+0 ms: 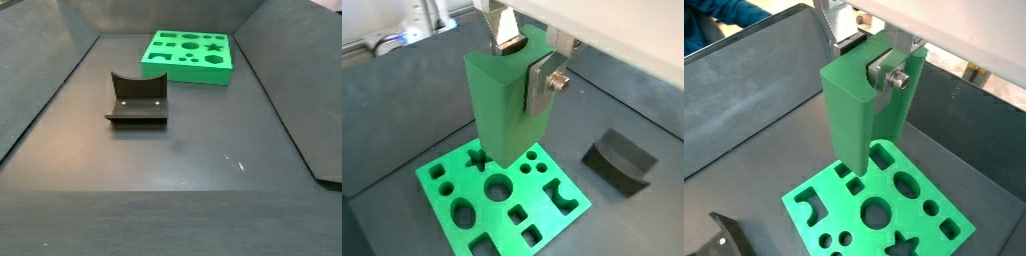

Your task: Insert the arch object.

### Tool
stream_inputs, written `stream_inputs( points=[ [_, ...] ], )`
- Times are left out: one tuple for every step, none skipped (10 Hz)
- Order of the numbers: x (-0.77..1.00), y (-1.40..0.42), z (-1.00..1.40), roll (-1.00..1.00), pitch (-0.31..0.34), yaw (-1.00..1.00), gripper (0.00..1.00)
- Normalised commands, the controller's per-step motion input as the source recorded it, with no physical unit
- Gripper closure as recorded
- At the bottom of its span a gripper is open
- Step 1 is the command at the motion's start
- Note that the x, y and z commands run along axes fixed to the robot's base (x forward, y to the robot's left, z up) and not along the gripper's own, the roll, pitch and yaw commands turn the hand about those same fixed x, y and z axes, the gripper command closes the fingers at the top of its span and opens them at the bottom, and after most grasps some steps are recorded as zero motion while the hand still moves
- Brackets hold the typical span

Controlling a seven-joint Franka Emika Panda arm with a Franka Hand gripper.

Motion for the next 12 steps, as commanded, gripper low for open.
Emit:
stream_inputs(
  points=[
    [0.09,0.04,-0.36,0.00,-0.004,-0.99,1.00],
    [0.09,0.05,-0.43,0.00,-0.003,-0.98,1.00],
    [0.10,0.06,-0.46,0.00,-0.004,-0.98,1.00],
    [0.10,0.06,-0.46,0.00,-0.004,-0.98,1.00],
    [0.29,0.10,-0.45,0.12,0.000,-0.82,1.00],
    [0.28,0.11,-0.49,0.16,0.000,-0.79,1.00],
    [0.25,0.09,-0.49,0.17,0.000,-0.81,1.00],
    [0.16,0.12,-0.43,0.09,0.000,-0.87,1.00],
    [0.06,0.18,-0.37,0.08,0.110,-0.78,1.00],
    [0.09,0.14,-0.22,0.02,0.021,-0.86,1.00],
    [0.13,0.09,-0.11,0.00,0.000,-0.92,1.00],
    [0.13,0.09,-0.10,0.00,0.000,-0.93,1.00]
  ],
)
